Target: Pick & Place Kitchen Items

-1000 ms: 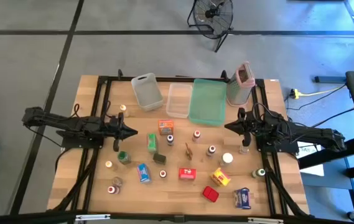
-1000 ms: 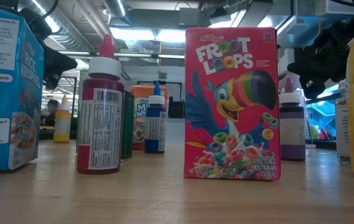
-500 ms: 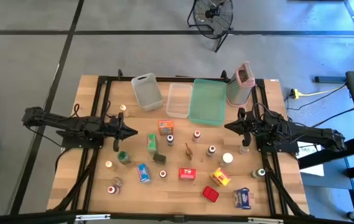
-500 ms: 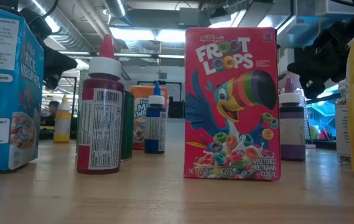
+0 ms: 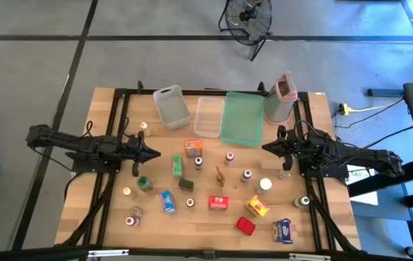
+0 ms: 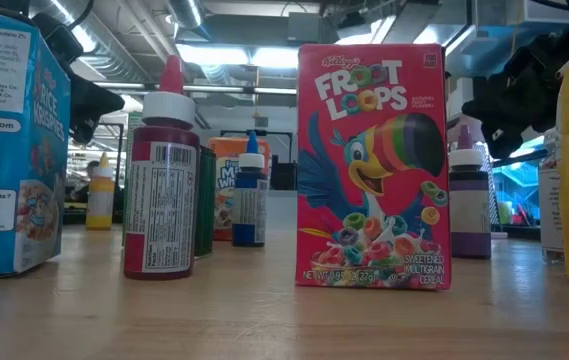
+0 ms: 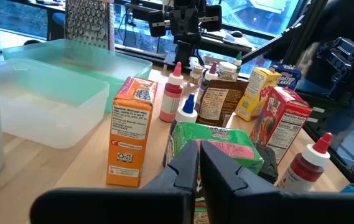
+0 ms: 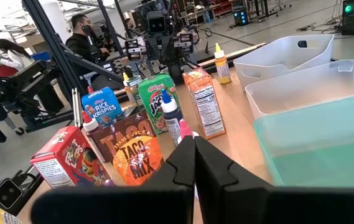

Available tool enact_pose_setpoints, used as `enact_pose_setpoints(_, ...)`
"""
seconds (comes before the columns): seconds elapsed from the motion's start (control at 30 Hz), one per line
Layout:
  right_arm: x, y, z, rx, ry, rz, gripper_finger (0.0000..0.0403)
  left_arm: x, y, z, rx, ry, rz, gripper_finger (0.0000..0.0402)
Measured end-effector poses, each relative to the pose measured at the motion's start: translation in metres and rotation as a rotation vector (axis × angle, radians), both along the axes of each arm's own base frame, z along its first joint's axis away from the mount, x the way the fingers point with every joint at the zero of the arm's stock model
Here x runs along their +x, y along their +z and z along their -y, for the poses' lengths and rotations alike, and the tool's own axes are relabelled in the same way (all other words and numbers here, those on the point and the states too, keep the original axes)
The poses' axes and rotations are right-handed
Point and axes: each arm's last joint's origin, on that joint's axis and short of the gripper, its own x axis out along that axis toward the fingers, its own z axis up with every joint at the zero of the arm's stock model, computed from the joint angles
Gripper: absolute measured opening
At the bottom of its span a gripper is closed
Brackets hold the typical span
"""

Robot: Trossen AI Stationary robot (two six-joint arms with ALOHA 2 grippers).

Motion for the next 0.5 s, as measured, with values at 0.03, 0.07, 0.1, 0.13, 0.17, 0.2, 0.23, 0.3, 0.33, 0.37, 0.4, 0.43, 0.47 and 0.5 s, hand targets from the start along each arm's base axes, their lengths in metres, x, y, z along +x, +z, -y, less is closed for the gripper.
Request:
enact_pose_setpoints(0.03,0.0000,0.0001,0.0000,0.000,0.000,0.000,0.0003,0.0000,-0.0001,0.0000,0.000,0.000,0.000,0.0012)
enact_pose_setpoints(0.07,0.0000,0.0001,0.0000,0.000,0.000,0.000,0.0003,0.0000,-0.0001,0.0000,0.000,0.000,0.000,0.0013)
enact_pose_setpoints(0.1,0.0000,0.0000,0.0000,0.000,0.000,0.000,0.0003,0.0000,0.0000,0.0000,0.000,0.000,0.000,0.0013)
enact_pose_setpoints(0.13,0.0000,0.0000,0.0000,0.000,0.000,0.000,0.0003,0.0000,-0.0001,0.0000,0.000,0.000,0.000,0.0013)
enact_pose_setpoints(0.17,0.0000,0.0000,0.0000,0.000,0.000,0.000,0.0003,0.0000,0.0000,0.0000,0.000,0.000,0.000,0.0012)
enact_pose_setpoints(0.2,0.0000,0.0000,0.0000,0.000,0.000,0.000,0.0003,0.0000,-0.0001,0.0000,0.000,0.000,0.000,0.0011)
enact_pose_setpoints(0.23,0.0000,0.0000,0.0000,0.000,0.000,0.000,0.0003,0.0000,-0.0001,0.0000,0.000,0.000,0.000,0.0011)
enact_pose_setpoints(0.3,0.0000,0.0000,0.0000,0.000,0.000,0.000,0.0003,0.0000,-0.0001,0.0000,0.000,0.000,0.000,0.0010)
enact_pose_setpoints(0.33,0.0000,0.0000,0.0000,0.000,0.000,0.000,0.0003,0.0000,0.0000,0.0000,0.000,0.000,0.000,0.0010)
enact_pose_setpoints(0.37,0.0000,0.0000,0.0000,0.000,0.000,0.000,0.0003,0.0000,0.0000,0.0000,0.000,0.000,0.000,0.0011)
enact_pose_setpoints(0.4,0.0000,0.0001,0.0000,0.000,0.000,0.000,0.0003,0.0000,-0.0001,0.0000,0.000,0.000,0.000,0.0012)
enact_pose_setpoints(0.43,0.0000,0.0001,0.0000,0.000,0.000,0.000,0.0003,0.0000,0.0000,0.0000,0.000,0.000,0.000,0.0013)
enact_pose_setpoints(0.47,0.0000,0.0001,0.0000,0.000,0.000,0.000,0.0003,0.0000,0.0000,0.0000,0.000,0.000,0.000,0.0013)
enact_pose_setpoints(0.5,0.0000,0.0001,0.0000,0.000,0.000,0.000,0.0003,0.0000,-0.0001,0.0000,0.000,0.000,0.000,0.0013)
